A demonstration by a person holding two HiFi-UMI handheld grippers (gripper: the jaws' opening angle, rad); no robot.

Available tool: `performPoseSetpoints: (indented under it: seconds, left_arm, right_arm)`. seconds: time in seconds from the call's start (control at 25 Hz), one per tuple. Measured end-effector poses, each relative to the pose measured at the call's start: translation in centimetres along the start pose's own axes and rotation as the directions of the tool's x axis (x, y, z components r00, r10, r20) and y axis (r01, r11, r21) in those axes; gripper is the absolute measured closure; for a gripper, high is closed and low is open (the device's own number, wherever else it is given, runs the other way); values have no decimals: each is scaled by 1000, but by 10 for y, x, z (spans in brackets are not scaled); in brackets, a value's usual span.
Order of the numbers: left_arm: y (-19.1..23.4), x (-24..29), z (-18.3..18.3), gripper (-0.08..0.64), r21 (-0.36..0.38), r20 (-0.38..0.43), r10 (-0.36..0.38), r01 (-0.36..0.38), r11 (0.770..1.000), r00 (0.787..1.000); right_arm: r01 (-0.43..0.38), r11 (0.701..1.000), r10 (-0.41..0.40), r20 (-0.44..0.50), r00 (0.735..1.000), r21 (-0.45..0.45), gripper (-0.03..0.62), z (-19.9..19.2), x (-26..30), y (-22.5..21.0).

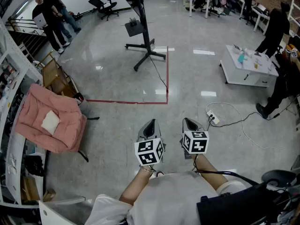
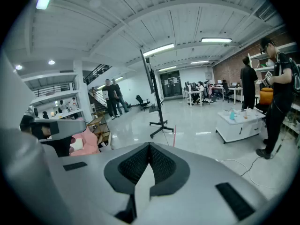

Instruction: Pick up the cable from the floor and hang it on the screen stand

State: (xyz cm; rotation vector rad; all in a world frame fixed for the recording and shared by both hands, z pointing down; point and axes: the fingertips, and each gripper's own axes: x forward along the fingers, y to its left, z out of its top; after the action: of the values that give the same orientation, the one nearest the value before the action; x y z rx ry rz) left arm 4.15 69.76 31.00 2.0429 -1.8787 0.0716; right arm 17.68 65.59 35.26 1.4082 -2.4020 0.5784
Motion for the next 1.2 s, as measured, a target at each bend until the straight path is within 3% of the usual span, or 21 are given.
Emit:
performPoseSetpoints:
  seconds: [0.48,0.72,1.2]
  left_arm:
    - [27,12,7,557,-26,4,-13,13,1000,1000]
    - [60,22,9,557,-44,6,1,-1,999,1000]
    - [78,65,10,557,-56,-13,6,-7,998,1000]
  right_arm:
    - [20,999,-21,20,1000,48,575,3,22,11]
    - [41,997,-42,9,999,63,575,0,41,21]
    - [92,990,-88,-46,995,104,575,-2,83,-9]
